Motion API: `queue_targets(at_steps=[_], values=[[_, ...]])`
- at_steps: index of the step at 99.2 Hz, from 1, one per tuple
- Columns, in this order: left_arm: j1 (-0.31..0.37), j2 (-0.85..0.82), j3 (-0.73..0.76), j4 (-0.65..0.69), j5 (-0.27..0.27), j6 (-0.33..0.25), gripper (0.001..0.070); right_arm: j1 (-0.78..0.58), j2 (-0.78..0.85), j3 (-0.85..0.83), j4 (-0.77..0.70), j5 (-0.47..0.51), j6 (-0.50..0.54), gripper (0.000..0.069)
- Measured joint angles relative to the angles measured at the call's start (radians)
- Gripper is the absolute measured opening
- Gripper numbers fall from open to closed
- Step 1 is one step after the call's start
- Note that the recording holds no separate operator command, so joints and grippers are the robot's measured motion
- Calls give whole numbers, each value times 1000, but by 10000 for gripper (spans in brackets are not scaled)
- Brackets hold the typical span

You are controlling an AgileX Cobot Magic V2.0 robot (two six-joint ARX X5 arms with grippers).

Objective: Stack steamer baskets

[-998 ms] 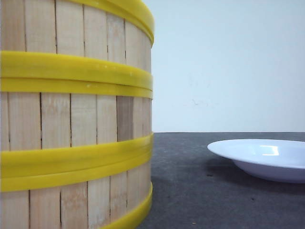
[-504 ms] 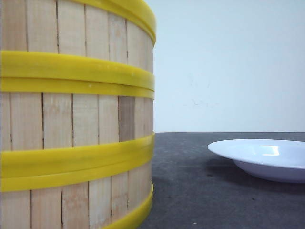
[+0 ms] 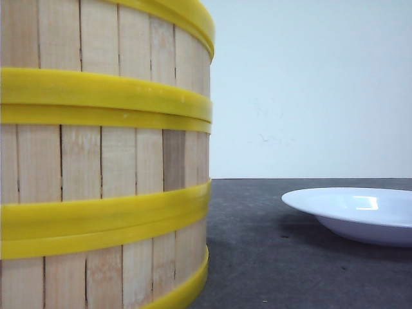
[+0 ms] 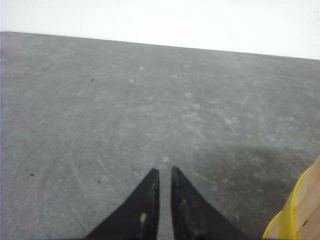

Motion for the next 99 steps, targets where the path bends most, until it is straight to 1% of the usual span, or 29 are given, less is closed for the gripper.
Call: queue_targets(at_steps=[48,60,66,73,91,99], values=[[0,0,0,0,0,0,14,0,0,0,1,0,0,6],[0,0,0,0,1,0,14,-7,-38,-32,60,3,0,6],[0,0,0,0,0,0,14,-18,-80,-74,121,7,0,6],[0,0,0,0,0,0,14,-34,-145,-141,234,21,0,6],[0,0,0,0,0,0,14,-79,-310,-393,632,25,0,6],[0,0,0,0,0,0,14,-83,-384,-524,774,26,0,6]])
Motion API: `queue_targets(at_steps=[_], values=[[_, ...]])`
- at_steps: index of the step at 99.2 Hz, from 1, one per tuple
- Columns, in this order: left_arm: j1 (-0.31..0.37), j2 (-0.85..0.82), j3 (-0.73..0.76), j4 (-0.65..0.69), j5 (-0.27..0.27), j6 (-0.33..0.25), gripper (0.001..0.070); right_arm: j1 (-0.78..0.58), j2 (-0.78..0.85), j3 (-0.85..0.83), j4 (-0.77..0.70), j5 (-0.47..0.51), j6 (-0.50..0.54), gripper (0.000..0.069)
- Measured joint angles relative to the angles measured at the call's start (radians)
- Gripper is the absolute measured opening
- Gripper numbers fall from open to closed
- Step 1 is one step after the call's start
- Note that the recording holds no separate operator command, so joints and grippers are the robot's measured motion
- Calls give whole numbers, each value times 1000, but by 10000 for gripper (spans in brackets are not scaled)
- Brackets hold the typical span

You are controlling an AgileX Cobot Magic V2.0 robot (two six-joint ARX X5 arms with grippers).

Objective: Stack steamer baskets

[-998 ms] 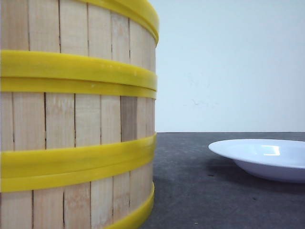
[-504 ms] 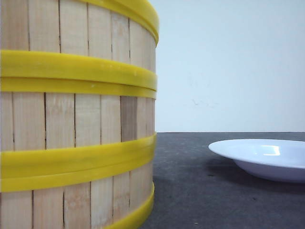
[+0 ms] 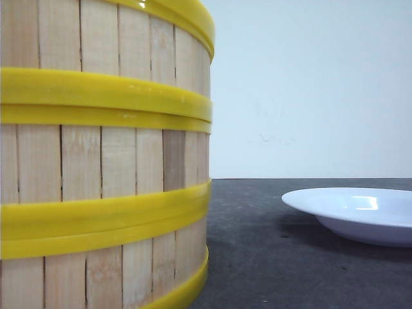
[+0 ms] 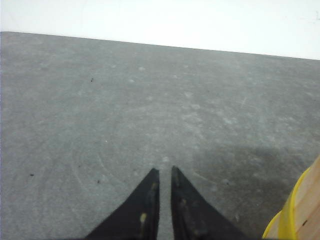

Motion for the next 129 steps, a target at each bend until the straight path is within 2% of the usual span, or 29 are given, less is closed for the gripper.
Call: queue_targets(at_steps=[13,32,129], values=[[0,0,0,0,0,0,14,0,-105,-164,113,-3,0,6],[0,0,0,0,0,0,14,0,-202,-364,163,-9,1,6],[0,0,0,1,0,-2,14,1,-233,-362,151,-3,1,6]])
